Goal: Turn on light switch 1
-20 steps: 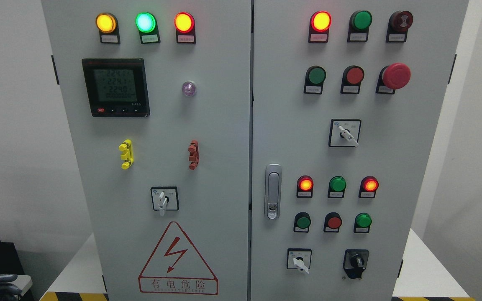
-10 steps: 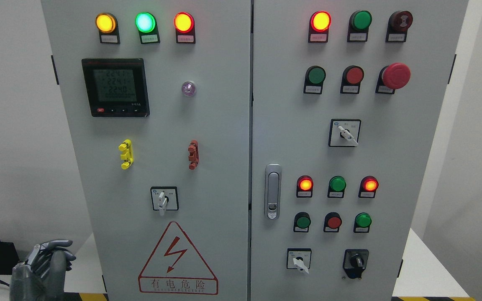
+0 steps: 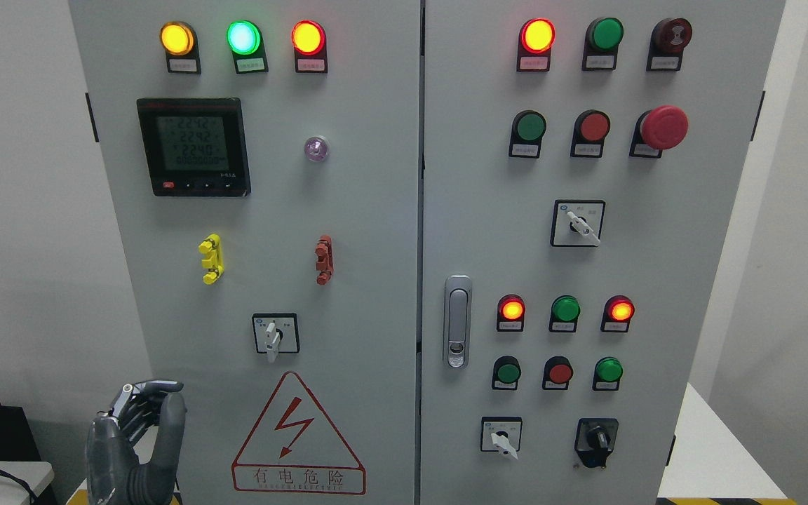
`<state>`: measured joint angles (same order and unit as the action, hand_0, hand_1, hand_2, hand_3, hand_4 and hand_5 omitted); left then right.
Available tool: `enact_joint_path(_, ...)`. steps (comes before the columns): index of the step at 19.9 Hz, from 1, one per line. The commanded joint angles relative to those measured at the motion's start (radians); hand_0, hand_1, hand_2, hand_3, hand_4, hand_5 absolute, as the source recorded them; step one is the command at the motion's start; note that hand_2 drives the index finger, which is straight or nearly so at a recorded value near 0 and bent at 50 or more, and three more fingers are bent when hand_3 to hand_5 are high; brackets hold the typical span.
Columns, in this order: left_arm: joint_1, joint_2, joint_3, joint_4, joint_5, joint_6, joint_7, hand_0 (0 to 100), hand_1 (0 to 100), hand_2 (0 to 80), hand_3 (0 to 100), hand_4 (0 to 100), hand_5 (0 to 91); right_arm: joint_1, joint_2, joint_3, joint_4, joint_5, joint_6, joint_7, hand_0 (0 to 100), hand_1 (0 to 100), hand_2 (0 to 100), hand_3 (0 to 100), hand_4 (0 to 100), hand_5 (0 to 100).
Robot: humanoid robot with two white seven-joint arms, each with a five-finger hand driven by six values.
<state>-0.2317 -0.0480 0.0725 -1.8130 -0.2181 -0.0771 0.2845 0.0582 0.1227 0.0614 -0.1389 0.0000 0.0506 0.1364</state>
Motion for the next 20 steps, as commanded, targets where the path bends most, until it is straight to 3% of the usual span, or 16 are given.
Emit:
enact_joint_path(1, -0.015, -0.039, -0.118, -0.009, -0.037, 0.042, 0.034, 4, 32, 52.0, 79, 82, 75.4, 0.0, 0.0, 0.0, -0.001, -0.018, 0.0, 0.002, 12, 39, 0, 0, 0, 0)
enact_joint_path(6, -0.017, -0.041, -0.132, -0.009, -0.078, 0.103, 0.077, 6, 35, 52.2, 80, 82, 76.1, 0.0, 0.0, 0.0, -0.001, -0.018, 0.0, 0.0, 12, 39, 0, 0, 0, 0)
enact_joint_path(16, -0.066, -0.047, -0.14, -0.009, -0.086, 0.221, 0.142, 11, 35, 51.3, 80, 82, 74.9, 0.0, 0.0, 0.0, 0.001, -0.018, 0.0, 0.0, 12, 39, 0, 0, 0, 0)
enact_joint_path(20, -0.075, -0.047, -0.178, -0.008, -0.119, 0.241, 0.165, 12, 37, 51.2, 79, 82, 74.8, 0.0, 0.0, 0.0, 0.001, -0.018, 0.0, 0.002, 12, 39, 0, 0, 0, 0)
